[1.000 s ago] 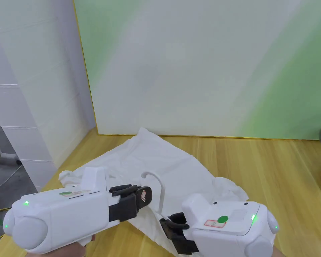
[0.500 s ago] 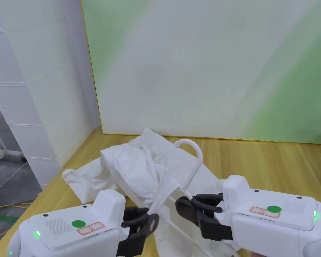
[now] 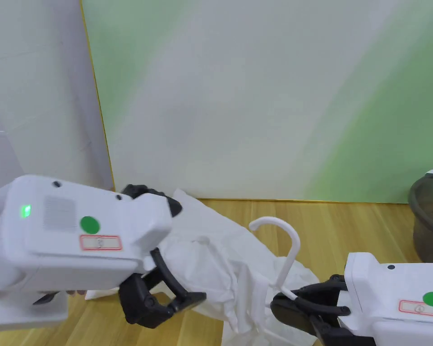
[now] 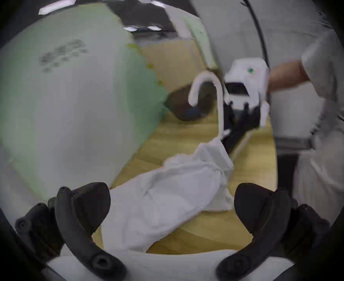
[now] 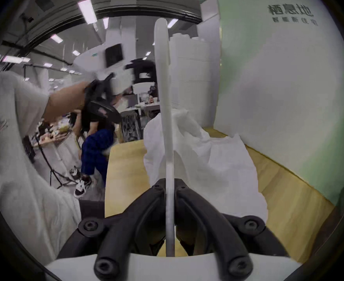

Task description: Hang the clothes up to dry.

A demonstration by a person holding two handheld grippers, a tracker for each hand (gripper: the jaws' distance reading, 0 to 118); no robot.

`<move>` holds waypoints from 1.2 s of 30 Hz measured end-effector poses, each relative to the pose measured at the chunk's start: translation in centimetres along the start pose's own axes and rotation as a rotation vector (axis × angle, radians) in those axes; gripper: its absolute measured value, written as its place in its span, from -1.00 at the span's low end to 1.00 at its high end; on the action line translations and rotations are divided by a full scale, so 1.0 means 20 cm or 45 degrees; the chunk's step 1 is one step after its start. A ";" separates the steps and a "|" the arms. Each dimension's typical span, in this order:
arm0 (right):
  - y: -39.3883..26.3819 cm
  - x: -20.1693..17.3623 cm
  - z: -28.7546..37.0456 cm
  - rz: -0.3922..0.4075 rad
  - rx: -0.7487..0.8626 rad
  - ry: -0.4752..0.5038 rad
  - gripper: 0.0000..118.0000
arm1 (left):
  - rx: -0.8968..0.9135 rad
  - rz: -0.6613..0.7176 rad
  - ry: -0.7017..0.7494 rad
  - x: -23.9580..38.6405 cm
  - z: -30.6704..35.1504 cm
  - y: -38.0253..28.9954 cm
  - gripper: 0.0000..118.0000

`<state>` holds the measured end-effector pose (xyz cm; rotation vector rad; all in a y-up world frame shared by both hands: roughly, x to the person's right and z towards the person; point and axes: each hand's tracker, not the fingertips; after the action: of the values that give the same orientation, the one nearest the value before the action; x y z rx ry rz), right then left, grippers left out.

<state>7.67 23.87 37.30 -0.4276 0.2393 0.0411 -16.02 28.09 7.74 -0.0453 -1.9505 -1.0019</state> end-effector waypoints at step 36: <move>0.16 -0.42 0.52 0.012 0.130 -0.635 1.00 | -0.362 0.097 -0.289 -0.09 -0.17 0.15 -0.86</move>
<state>1.46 31.26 47.20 -0.3029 -0.2469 0.1415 -11.38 28.55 9.22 -0.4057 -1.9764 -1.2606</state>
